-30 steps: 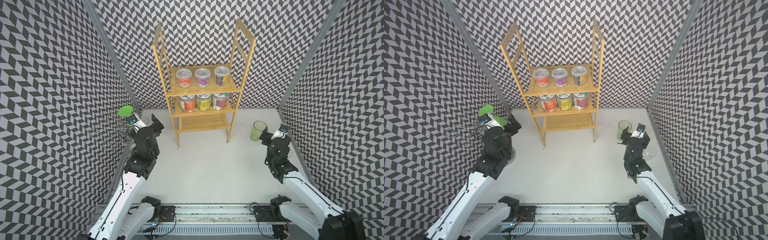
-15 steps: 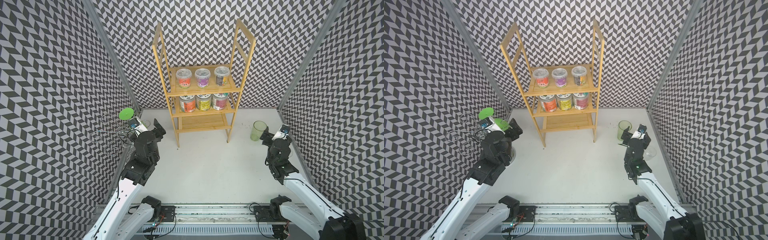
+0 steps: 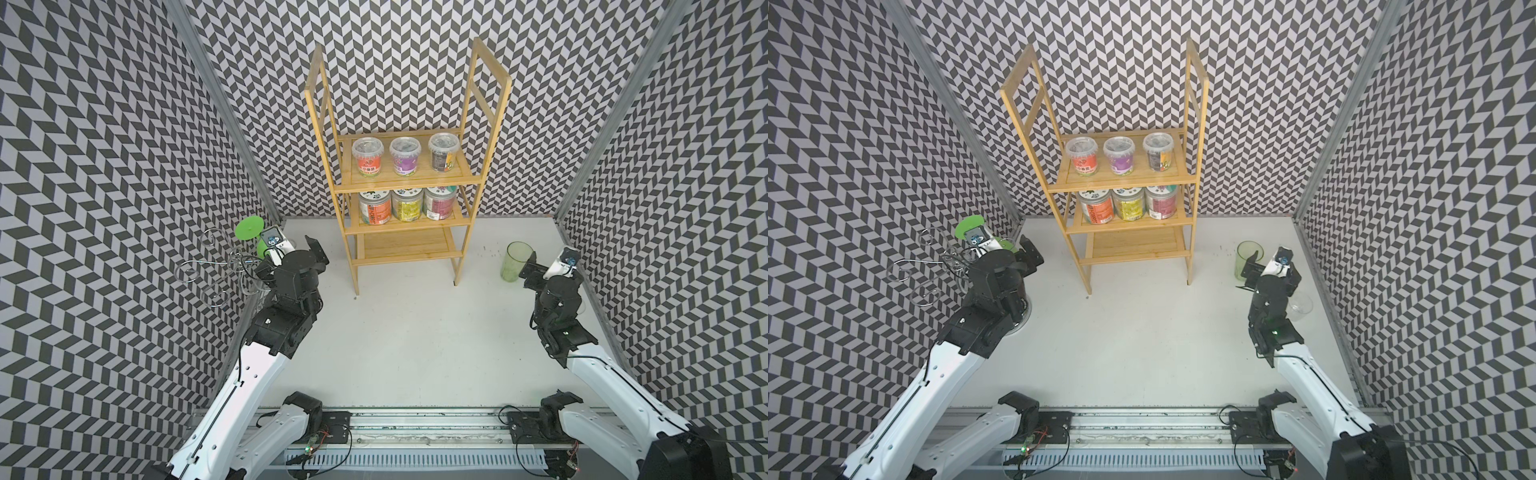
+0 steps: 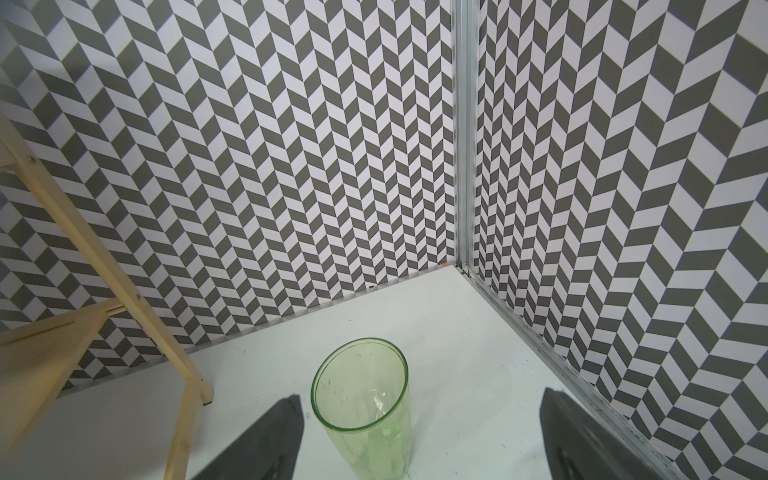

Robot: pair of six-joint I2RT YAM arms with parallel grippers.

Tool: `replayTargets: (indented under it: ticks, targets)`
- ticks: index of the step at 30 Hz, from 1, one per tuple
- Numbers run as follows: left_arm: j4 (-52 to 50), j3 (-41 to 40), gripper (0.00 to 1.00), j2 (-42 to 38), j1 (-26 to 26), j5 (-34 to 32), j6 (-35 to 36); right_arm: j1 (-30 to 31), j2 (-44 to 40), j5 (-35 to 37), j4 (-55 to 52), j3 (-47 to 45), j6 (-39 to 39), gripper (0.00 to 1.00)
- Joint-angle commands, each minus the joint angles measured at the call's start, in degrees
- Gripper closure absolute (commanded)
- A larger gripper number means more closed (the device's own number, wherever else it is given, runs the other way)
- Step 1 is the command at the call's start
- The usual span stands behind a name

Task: Place the seed container on the shelf
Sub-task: Reset both arms

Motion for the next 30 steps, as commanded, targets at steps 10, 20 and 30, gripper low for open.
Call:
replayTargets:
  ticks: [10,20,30]
  targets:
    - [0.1,6.1,0.0,0.6,1.1,-4.2,6.9,-0.2,0.2,-0.7,2.5,2.8,-0.4,0.07]
    - [-0.9,6.7,0.01,0.8,1.8,-4.2,7.5,-0.2,-0.6,-0.3,2.5,2.7,-0.5,0.07]
    - [-8.2,2.0,0.0,-2.2,2.6,-0.6,0.4,-0.2,-1.3,-0.4,2.3,2.6,-0.8,0.07]
